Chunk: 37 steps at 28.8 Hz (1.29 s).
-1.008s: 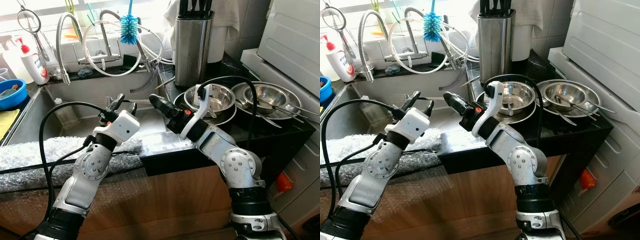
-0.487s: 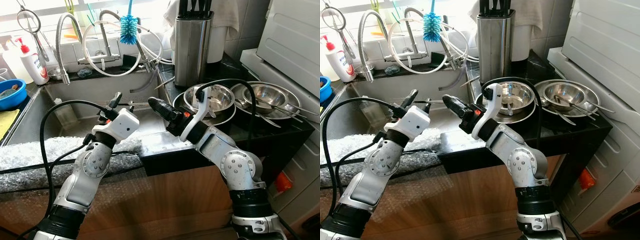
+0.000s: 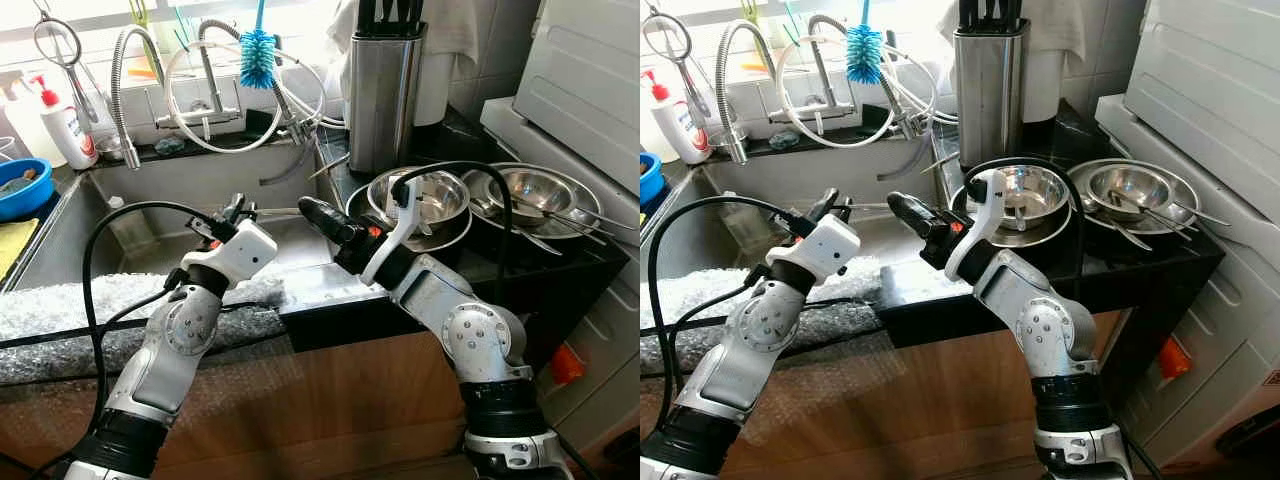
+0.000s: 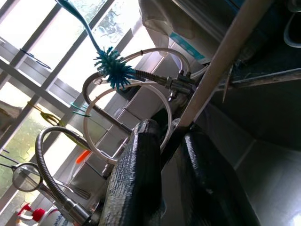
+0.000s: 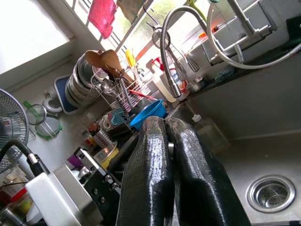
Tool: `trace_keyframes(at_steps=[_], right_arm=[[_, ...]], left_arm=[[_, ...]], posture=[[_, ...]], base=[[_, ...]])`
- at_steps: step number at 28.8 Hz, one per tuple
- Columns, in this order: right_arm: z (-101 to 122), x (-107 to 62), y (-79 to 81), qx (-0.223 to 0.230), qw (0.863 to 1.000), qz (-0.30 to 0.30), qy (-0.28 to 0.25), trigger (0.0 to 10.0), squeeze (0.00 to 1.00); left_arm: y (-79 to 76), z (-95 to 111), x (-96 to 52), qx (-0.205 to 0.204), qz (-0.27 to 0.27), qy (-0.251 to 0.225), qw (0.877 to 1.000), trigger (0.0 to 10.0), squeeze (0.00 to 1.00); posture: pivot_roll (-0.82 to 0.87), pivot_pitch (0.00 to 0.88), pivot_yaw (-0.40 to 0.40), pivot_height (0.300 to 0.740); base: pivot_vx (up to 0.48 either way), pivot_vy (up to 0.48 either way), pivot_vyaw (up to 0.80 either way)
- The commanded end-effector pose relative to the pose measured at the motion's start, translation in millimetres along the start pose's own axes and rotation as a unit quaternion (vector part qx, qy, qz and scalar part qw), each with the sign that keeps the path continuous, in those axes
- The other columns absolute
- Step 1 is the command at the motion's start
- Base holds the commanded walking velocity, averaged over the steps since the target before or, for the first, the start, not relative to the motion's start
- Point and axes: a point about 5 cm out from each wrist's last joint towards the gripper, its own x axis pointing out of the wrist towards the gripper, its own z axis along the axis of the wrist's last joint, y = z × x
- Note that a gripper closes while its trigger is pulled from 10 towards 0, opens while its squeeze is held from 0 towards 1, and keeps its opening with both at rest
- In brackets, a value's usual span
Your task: Kitchen organization
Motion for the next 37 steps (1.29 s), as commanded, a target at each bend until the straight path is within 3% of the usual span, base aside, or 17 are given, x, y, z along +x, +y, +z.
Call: trace_keyframes(at_steps=[1,7,8,10,11,23,26,27,34,37], right_arm=[[5,3.0,9.4,-0.008,1.000,0.024,-0.015,10.0,0.00],[6,3.9,11.5,-0.014,0.999,0.030,-0.019,10.0,0.00],[7,4.3,11.8,-0.017,0.999,0.030,-0.024,10.0,0.05],[7,4.3,12.0,-0.017,0.999,0.030,-0.026,10.0,0.05],[8,4.9,11.3,-0.017,0.999,0.025,-0.030,10.0,1.00],[14,6.0,8.2,-0.022,0.998,0.011,-0.052,10.0,1.00],[25,6.1,3.8,-0.024,0.996,-0.019,-0.088,10.0,1.00],[29,5.8,2.6,-0.031,0.994,-0.028,-0.102,10.0,0.00],[61,-3.2,-2.3,-0.057,0.976,-0.075,-0.196,10.0,0.00],[75,-9.0,-3.1,-0.119,0.959,-0.118,-0.227,10.0,0.00]], left_arm=[[-0.7,-3,0.0,0.002,-0.007,0.009,1.000,0.0,0.00],[-2.1,-3,0.0,0.006,-0.011,0.007,1.000,0.0,0.00],[-2.7,-2,0.0,0.006,-0.012,0.006,1.000,0.0,0.00],[-3.1,-2,0.0,0.007,-0.013,0.006,1.000,0.0,0.00],[-3.2,-2,0.1,0.008,-0.012,0.005,1.000,0.0,0.00],[-1.3,-4,1.1,0.008,-0.007,0.010,1.000,0.0,0.00],[-0.6,-4,1.9,0.005,-0.005,0.010,1.000,0.0,0.00],[-0.6,-4,2.0,0.004,-0.005,0.010,1.000,0.0,0.00],[0.0,-5,2.0,0.002,-0.003,0.012,1.000,0.0,0.00],[0.4,-9,1.9,-0.022,0.009,0.024,0.999,0.0,0.00]], posture=[[0.04,0.000,0.082,0.740],[0.04,0.000,0.080,0.740],[0.04,0.000,0.080,0.740],[0.04,0.000,0.080,0.740],[0.04,0.000,0.078,0.740],[0.04,0.000,0.079,0.740],[0.04,0.000,0.082,0.740],[0.04,0.000,0.084,0.740],[0.04,0.000,0.088,0.740],[0.03,0.000,0.091,0.740]], base=[[0.000,0.000,0.00],[0.000,0.000,0.00],[0.000,0.000,0.00],[0.000,0.000,0.00],[0.000,0.000,0.00],[0.000,0.000,0.00],[0.000,0.000,0.00],[0.000,0.000,0.00],[0.000,0.000,0.00],[0.000,0.000,0.00]])
